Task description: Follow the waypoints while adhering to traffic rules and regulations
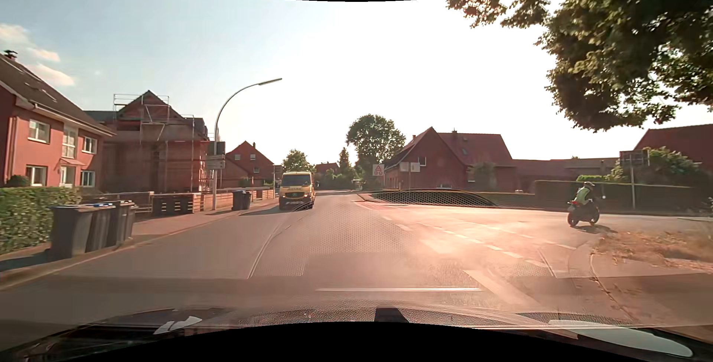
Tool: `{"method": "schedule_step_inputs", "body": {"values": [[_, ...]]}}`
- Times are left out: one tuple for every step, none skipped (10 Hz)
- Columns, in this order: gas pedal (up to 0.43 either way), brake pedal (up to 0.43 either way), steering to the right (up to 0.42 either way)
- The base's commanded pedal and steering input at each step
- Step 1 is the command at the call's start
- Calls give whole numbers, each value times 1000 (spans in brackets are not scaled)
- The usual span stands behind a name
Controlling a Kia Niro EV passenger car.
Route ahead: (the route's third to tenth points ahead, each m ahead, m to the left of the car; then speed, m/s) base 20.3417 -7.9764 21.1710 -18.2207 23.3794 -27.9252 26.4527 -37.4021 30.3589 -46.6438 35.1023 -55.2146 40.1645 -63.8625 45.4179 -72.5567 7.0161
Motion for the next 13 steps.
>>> {"method": "schedule_step_inputs", "body": {"values": [[87, 0, 180], [87, 0, 196], [98, 0, 216], [118, 0, 232], [138, 0, 246], [138, 0, 265], [157, 0, 280], [169, 0, 289], [169, 0, 296], [177, 0, 300], [177, 0, 302], [177, 0, 304], [177, 0, 303]]}}
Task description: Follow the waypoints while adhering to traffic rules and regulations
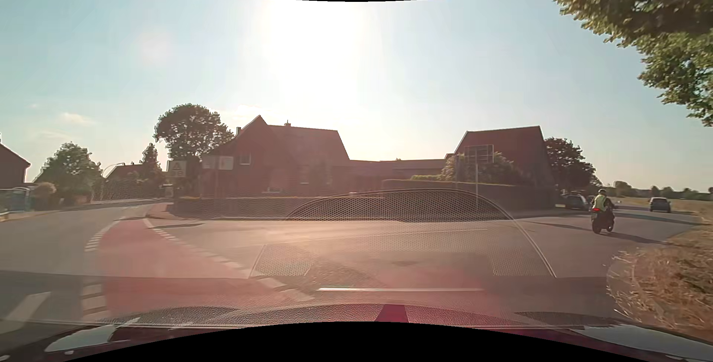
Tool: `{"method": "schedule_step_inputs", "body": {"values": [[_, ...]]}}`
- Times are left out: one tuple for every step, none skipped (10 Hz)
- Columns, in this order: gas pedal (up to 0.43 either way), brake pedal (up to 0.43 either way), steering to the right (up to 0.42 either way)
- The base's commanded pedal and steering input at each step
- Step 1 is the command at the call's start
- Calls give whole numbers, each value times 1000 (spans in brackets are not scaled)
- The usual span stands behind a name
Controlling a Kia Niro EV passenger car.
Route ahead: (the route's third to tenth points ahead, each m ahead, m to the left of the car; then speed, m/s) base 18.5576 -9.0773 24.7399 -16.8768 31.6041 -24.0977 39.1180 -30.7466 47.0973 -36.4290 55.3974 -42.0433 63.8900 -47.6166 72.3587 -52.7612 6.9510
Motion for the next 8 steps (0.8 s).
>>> {"method": "schedule_step_inputs", "body": {"values": [[189, 0, 304], [197, 0, 303], [209, 0, 303], [220, 0, 304], [220, 0, 303], [248, 0, 303], [260, 0, 304], [268, 0, 302]]}}
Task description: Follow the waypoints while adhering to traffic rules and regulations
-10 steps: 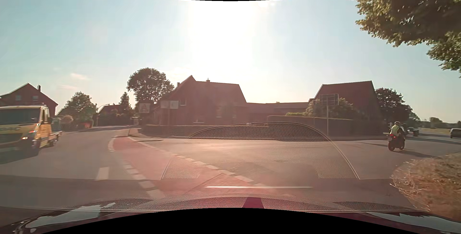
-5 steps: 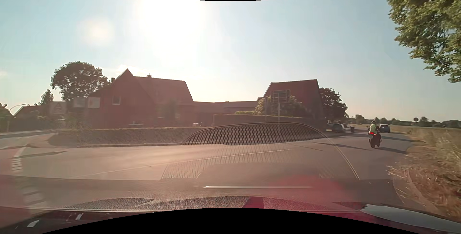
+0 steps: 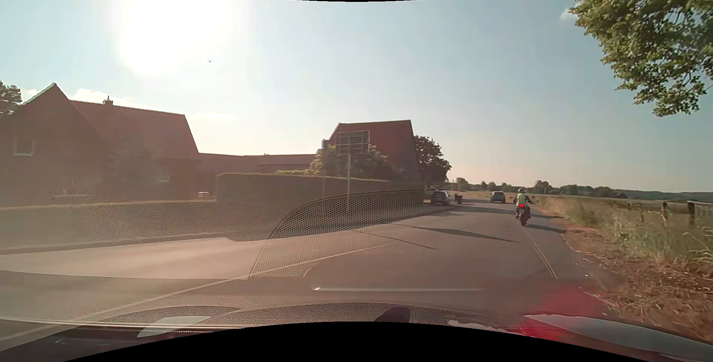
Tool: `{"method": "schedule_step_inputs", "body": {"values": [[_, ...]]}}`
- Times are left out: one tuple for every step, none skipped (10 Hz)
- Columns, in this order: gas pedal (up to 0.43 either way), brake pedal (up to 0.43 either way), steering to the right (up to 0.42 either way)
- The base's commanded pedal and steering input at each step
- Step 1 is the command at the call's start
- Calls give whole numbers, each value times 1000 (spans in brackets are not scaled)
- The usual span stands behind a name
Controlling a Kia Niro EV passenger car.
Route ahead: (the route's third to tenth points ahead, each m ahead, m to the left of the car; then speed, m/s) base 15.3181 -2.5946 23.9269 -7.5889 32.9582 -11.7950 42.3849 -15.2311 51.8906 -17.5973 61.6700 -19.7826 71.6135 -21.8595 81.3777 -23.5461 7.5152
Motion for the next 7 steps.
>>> {"method": "schedule_step_inputs", "body": {"values": [[299, 0, 295], [299, 0, 285], [311, 0, 273], [311, 0, 252], [311, 0, 220], [331, 0, 191], [331, 0, 161]]}}
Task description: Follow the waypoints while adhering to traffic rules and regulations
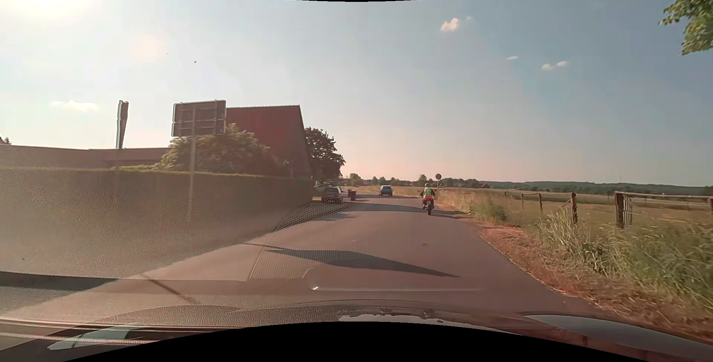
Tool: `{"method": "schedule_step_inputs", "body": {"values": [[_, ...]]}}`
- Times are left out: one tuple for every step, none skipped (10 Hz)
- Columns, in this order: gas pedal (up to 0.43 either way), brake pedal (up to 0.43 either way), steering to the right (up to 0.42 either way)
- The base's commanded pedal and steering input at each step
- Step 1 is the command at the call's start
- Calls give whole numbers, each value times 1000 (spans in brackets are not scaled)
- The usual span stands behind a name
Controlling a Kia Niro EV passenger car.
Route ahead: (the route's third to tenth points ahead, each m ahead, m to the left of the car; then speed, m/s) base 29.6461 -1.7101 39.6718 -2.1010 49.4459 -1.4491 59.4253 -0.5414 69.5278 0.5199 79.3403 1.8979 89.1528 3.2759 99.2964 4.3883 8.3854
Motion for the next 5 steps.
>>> {"method": "schedule_step_inputs", "body": {"values": [[331, 0, 134], [331, 0, 113], [331, 0, 101], [331, 0, 94], [331, 0, 76]]}}
